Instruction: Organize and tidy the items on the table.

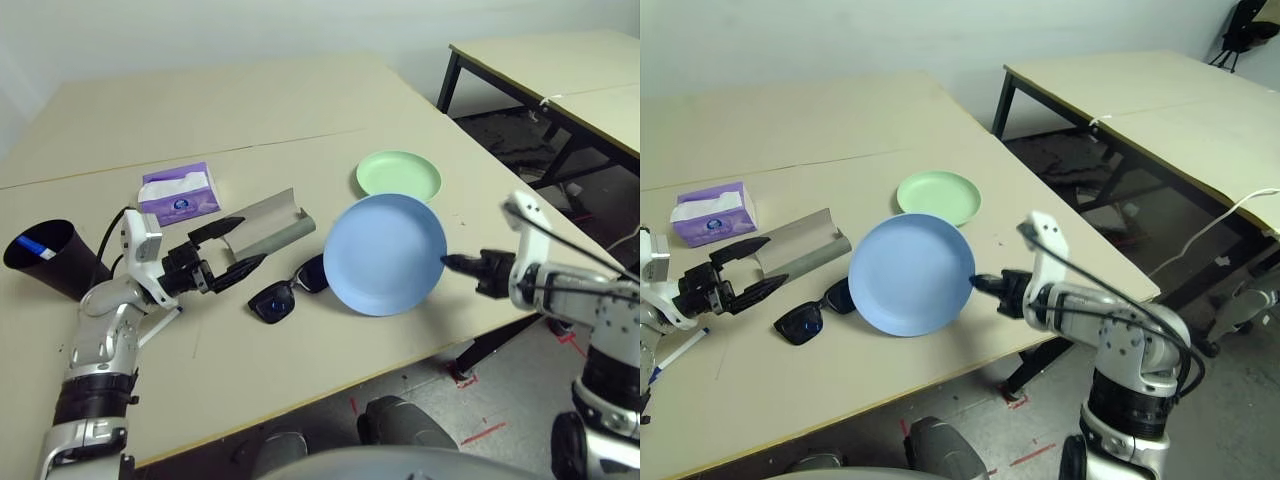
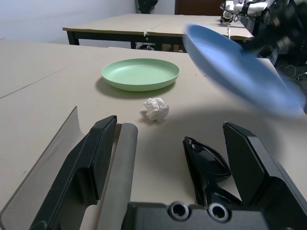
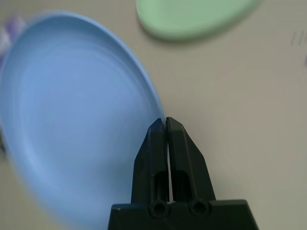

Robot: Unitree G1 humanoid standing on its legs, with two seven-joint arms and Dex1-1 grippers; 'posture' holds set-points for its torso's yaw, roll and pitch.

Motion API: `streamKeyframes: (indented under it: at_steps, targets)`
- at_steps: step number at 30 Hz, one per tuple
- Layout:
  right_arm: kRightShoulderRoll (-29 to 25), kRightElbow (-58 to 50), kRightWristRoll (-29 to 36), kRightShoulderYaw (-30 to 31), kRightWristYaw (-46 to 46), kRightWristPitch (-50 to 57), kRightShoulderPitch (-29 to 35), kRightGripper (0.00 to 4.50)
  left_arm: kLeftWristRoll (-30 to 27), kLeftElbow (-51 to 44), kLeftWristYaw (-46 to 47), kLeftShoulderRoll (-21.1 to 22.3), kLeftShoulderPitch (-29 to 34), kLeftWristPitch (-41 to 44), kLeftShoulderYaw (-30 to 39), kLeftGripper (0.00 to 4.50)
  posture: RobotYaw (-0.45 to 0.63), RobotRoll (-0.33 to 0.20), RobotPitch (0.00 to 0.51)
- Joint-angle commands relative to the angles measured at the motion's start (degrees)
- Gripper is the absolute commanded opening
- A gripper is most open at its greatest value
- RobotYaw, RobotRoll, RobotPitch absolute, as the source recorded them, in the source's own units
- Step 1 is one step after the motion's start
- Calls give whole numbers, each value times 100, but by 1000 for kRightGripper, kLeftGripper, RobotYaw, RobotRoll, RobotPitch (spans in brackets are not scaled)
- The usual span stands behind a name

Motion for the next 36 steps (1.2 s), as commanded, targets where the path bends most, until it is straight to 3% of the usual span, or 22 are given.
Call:
streamKeyframes:
  at_steps: [1,7,12,20,26,36]
  targets:
    - [-340,768,407,-36,-192,221,-619,24,76,-135,27,-5,8,67,-98,4500,-124,0,5]
    - [-949,2564,686,379,-373,221,-2110,24,68,-225,65,-21,66,83,-103,4500,-112,0,4]
    - [-1107,4188,-221,598,-317,-130,-3200,24,58,-264,58,-62,236,11,-68,4500,-85,0,11]
    - [-1119,7132,-1768,1489,450,-2362,-4374,24,12,-364,115,-114,525,-84,41,4500,-59,0,10]
    - [-799,8578,-2541,1610,599,-3855,-4841,24,-8,-425,168,-159,617,-138,78,4500,-34,0,10]
    - [-797,9158,-3111,1404,411,-4835,-4663,24,-80,-570,207,-112,976,-216,274,4500,-2,0,19]
